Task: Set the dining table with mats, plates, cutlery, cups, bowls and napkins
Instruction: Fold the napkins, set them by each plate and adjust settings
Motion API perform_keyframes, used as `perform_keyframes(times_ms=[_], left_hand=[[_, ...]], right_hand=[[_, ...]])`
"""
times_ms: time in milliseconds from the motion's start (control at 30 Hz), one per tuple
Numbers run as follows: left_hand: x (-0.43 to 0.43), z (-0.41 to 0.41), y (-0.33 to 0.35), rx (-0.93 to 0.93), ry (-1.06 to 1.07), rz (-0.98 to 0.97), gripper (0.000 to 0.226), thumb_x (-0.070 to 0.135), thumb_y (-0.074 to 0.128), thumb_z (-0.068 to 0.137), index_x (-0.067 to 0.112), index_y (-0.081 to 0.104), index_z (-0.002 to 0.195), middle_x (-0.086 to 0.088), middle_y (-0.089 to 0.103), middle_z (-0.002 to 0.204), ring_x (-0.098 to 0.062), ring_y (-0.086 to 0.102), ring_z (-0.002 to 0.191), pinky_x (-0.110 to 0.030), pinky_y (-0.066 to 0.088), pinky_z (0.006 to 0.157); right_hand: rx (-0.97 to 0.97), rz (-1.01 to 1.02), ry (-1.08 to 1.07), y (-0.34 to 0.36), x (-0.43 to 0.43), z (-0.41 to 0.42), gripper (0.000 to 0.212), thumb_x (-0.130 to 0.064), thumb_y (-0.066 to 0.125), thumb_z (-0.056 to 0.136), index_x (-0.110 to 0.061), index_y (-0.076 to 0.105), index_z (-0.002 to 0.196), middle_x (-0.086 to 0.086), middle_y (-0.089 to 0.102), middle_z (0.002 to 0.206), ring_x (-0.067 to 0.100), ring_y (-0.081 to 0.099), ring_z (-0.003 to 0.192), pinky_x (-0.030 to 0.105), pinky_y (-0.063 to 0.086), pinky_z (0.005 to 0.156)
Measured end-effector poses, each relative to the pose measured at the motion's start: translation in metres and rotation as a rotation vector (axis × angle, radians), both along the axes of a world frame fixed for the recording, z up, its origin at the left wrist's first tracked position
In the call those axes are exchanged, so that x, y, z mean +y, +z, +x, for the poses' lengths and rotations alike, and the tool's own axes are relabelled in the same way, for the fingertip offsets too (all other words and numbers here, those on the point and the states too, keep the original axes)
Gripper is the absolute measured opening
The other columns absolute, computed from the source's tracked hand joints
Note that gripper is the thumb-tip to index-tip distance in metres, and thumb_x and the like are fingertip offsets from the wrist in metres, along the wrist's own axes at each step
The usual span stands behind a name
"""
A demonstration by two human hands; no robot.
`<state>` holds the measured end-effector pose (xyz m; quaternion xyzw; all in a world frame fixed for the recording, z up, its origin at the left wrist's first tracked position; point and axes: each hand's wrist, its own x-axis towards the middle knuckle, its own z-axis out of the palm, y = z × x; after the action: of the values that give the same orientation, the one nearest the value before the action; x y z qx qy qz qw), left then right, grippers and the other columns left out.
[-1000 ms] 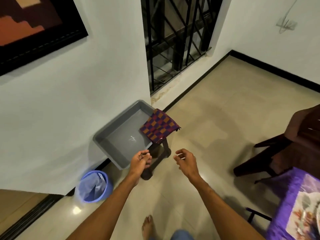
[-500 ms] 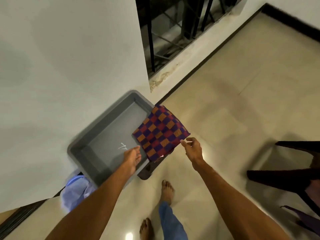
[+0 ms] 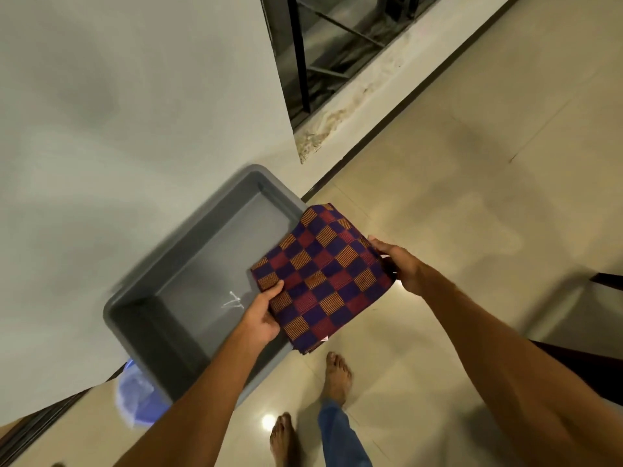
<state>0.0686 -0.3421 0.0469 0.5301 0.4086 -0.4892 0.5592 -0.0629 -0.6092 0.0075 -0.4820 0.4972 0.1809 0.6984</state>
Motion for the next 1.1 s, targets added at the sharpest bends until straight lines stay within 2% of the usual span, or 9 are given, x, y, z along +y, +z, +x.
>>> perform_keyframes(times_ms=[67, 167, 300, 500, 667, 833, 900, 967, 1100], left_hand=[[0.005, 0.0, 0.006, -0.023, 0.035, -0.051, 0.042, 0.011, 0.076, 0.083, 0.014, 0.063, 0.123, -0.014, 0.073, 0.112, -0.034, 0.07, 0.104, -0.052, 0.057, 0.082], [0.008, -0.001, 0.025, -0.111, 0.009, -0.079, 0.034, 0.016, 0.073, 0.087, 0.017, 0.064, 0.12, -0.011, 0.075, 0.109, -0.032, 0.072, 0.099, -0.049, 0.057, 0.076], [0.005, 0.001, 0.065, -0.379, -0.159, -0.148, 0.04, 0.012, 0.067, 0.091, 0.015, 0.058, 0.13, -0.01, 0.072, 0.117, -0.033, 0.067, 0.111, -0.045, 0.057, 0.078], [0.003, 0.001, 0.155, -0.555, -0.336, -0.289, 0.046, 0.013, 0.068, 0.089, 0.014, 0.053, 0.133, -0.012, 0.071, 0.119, -0.031, 0.07, 0.104, -0.046, 0.059, 0.08], [0.026, -0.023, 0.227, -0.628, -0.465, -0.424, 0.05, 0.012, 0.07, 0.087, 0.016, 0.054, 0.135, -0.011, 0.071, 0.12, -0.031, 0.07, 0.105, -0.048, 0.059, 0.084], [0.061, -0.08, 0.291, -0.674, -0.672, -0.511, 0.031, 0.01, 0.067, 0.09, 0.019, 0.059, 0.119, -0.01, 0.073, 0.111, -0.029, 0.072, 0.096, -0.047, 0.058, 0.084], [0.073, -0.111, 0.309, -0.677, -0.786, -0.531, 0.029, 0.01, 0.067, 0.09, 0.019, 0.059, 0.116, -0.011, 0.073, 0.109, -0.031, 0.072, 0.096, -0.048, 0.057, 0.085], [0.08, -0.146, 0.319, -0.688, -0.908, -0.554, 0.029, 0.009, 0.067, 0.091, 0.017, 0.06, 0.118, -0.011, 0.074, 0.107, -0.03, 0.073, 0.093, -0.045, 0.059, 0.081], [0.093, -0.234, 0.335, -0.687, -1.088, -0.622, 0.027, 0.006, 0.064, 0.093, 0.019, 0.059, 0.117, -0.006, 0.073, 0.1, -0.02, 0.074, 0.078, -0.029, 0.059, 0.059]], right_hand=[[-0.039, 0.076, -0.049, -0.001, -0.003, -0.003, 0.05, -0.052, 0.066, 0.088, -0.015, 0.064, 0.121, 0.007, 0.075, 0.112, 0.03, 0.071, 0.104, 0.045, 0.057, 0.091], [-0.077, 0.068, -0.103, 0.011, -0.007, -0.01, 0.054, -0.037, 0.079, 0.079, -0.008, 0.065, 0.122, 0.011, 0.074, 0.113, 0.032, 0.072, 0.103, 0.047, 0.058, 0.09], [-0.155, 0.037, -0.112, 0.045, -0.008, -0.024, 0.065, -0.031, 0.091, 0.066, -0.003, 0.067, 0.12, 0.014, 0.073, 0.115, 0.035, 0.071, 0.105, 0.053, 0.054, 0.097], [-0.254, -0.023, -0.25, 0.14, 0.019, -0.062, 0.049, -0.022, 0.076, 0.08, -0.007, 0.063, 0.124, 0.015, 0.071, 0.12, 0.036, 0.069, 0.108, 0.049, 0.057, 0.092], [-0.379, -0.106, -0.425, 0.237, 0.087, -0.128, 0.048, -0.009, 0.073, 0.084, -0.006, 0.058, 0.129, 0.016, 0.069, 0.123, 0.037, 0.067, 0.112, 0.045, 0.059, 0.088], [-0.371, -0.214, -0.613, 0.308, 0.186, -0.214, 0.046, 0.006, 0.074, 0.078, -0.016, 0.054, 0.113, 0.013, 0.072, 0.114, 0.033, 0.07, 0.103, 0.048, 0.06, 0.083], [-0.346, -0.26, -0.659, 0.323, 0.224, -0.25, 0.051, 0.007, 0.076, 0.076, -0.017, 0.055, 0.116, 0.012, 0.072, 0.115, 0.032, 0.07, 0.104, 0.05, 0.06, 0.085], [-0.328, -0.31, -0.702, 0.334, 0.255, -0.287, 0.06, 0.005, 0.078, 0.073, -0.017, 0.055, 0.125, 0.011, 0.072, 0.117, 0.032, 0.07, 0.105, 0.052, 0.059, 0.087], [-0.316, -0.451, -0.818, 0.356, 0.316, -0.378, 0.066, 0.006, 0.079, 0.069, -0.018, 0.058, 0.126, 0.008, 0.074, 0.111, 0.032, 0.07, 0.105, 0.05, 0.06, 0.085]])
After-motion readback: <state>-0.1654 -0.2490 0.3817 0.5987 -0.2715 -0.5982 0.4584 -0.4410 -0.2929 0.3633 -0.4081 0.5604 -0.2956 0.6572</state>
